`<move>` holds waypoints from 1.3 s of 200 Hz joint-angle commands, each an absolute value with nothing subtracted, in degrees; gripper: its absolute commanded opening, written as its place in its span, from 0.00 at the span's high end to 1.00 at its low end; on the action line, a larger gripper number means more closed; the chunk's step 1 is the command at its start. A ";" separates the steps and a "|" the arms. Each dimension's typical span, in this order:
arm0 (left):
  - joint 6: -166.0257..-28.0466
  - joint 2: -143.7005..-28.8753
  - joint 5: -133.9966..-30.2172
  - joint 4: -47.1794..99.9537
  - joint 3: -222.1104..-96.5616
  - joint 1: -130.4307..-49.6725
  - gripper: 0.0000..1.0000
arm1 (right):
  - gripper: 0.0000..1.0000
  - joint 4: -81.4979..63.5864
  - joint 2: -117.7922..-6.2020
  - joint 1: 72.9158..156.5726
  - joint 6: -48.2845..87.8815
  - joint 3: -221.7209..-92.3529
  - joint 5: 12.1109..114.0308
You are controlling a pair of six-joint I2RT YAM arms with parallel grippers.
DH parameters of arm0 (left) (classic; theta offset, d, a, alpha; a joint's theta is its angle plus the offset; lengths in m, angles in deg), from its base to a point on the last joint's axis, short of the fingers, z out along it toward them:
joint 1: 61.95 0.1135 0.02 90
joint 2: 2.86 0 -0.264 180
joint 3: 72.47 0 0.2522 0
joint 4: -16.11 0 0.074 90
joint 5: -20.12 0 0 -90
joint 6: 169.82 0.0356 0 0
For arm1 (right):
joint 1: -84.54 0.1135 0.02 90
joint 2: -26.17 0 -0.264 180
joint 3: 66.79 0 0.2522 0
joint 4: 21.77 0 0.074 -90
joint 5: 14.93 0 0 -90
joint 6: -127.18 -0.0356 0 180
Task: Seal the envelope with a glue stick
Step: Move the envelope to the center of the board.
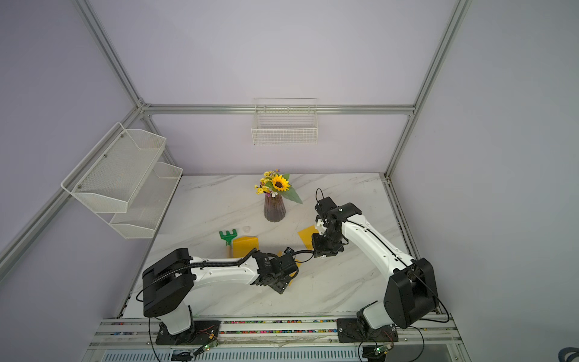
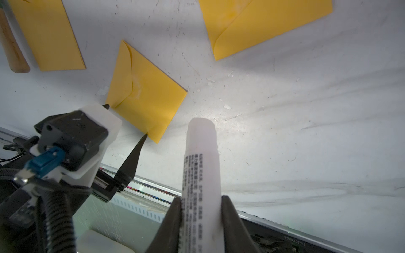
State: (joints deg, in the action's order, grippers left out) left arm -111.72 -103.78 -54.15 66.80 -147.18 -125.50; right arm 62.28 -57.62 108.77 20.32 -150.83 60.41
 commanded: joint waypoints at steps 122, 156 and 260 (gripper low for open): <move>-96.42 -113.82 -62.43 56.61 -153.19 -111.16 0.29 | 1.00 63.47 -54.50 106.05 21.10 -151.43 61.71; -94.68 -112.92 -65.50 55.98 -156.48 -110.81 0.32 | 1.00 63.83 -54.17 105.85 20.95 -151.72 61.77; -101.40 -98.77 -58.08 58.70 -150.23 -108.53 0.38 | 1.00 63.63 -54.78 105.83 21.14 -151.83 61.10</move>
State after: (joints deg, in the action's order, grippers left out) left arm -98.41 -101.90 -61.19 56.48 -152.82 -110.29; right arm 62.80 -55.46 106.28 20.58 -150.83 61.25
